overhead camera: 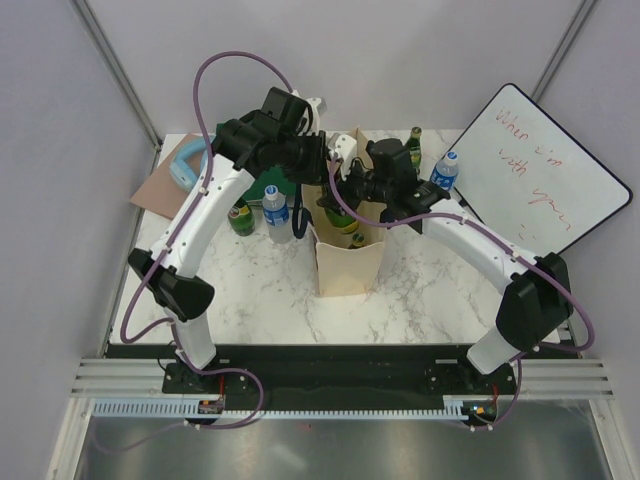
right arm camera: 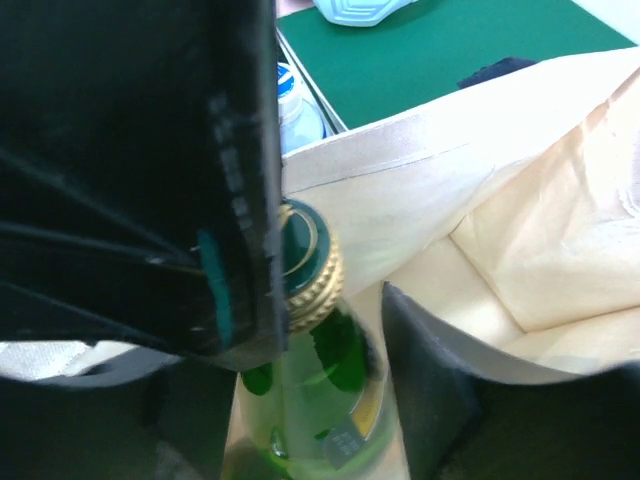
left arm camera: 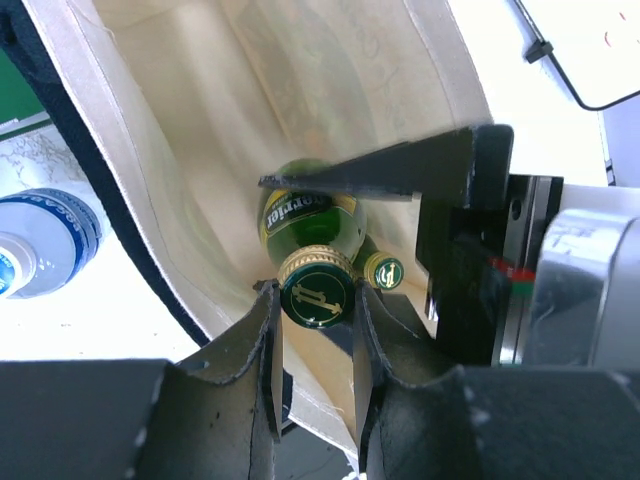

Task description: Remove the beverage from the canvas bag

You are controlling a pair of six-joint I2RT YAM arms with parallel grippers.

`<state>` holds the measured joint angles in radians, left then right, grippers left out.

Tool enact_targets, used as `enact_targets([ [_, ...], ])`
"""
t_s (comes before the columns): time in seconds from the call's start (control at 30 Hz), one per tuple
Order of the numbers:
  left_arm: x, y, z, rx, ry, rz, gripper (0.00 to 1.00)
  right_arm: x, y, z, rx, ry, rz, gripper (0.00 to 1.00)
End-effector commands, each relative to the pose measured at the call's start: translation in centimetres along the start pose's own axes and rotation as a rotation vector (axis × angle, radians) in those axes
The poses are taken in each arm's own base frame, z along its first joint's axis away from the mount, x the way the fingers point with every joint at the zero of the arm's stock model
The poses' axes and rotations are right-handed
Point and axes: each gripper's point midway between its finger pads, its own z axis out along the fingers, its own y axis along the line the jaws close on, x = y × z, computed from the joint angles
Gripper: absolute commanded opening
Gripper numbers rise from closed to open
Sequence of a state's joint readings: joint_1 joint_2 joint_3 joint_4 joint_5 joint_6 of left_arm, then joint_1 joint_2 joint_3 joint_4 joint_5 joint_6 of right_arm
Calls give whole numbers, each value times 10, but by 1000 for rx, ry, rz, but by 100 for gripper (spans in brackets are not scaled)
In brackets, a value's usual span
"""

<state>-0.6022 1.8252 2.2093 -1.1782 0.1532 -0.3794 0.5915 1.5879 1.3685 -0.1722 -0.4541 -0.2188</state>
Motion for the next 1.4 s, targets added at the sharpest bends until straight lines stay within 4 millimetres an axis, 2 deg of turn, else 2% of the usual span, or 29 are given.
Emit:
enact_targets([
  [0.0, -49, -48, -63, 190, -238, -10, 2, 3, 1, 7, 4, -3, 41, 39],
  [0.07, -50, -49, -63, 192, -242, -19, 2, 1, 1, 7, 8, -9, 52, 20],
  [0.17, -51, -50, -65, 201, -245, -40, 2, -4, -1, 7, 16, -20, 65, 4],
  [0.23, -52, -50, -68, 206, -251, -62, 4, -8, -1, 6, 18, -32, 84, 0],
  [0.33, -54, -49, -71, 220, -259, -99, 21, -15, -2, 5, 11, -52, 98, 0],
  [0.37, -54, -49, -70, 225, -261, -108, 34, -18, -1, 5, 8, -59, 107, 0],
  [0.47, -53, -49, -73, 237, -266, -135, 49, -22, 0, 4, -3, -70, 119, 0],
  [0.6, -56, -48, -79, 247, -288, -144, 59, -21, 0, 4, -13, -73, 125, 0],
  [0.83, -60, -33, -88, 199, -341, -143, 62, -24, -7, -2, -10, -95, 158, 0],
  [0.93, -61, -24, -94, 155, -376, -134, 62, -34, -14, -7, -2, -120, 165, 0],
  [1.17, -55, -9, -102, 98, -434, -99, 62, -76, -31, -25, 25, -205, 163, 0],
  [1.37, -38, -6, -96, 113, -413, -88, 63, -84, -39, -29, 44, -221, 163, 0],
])
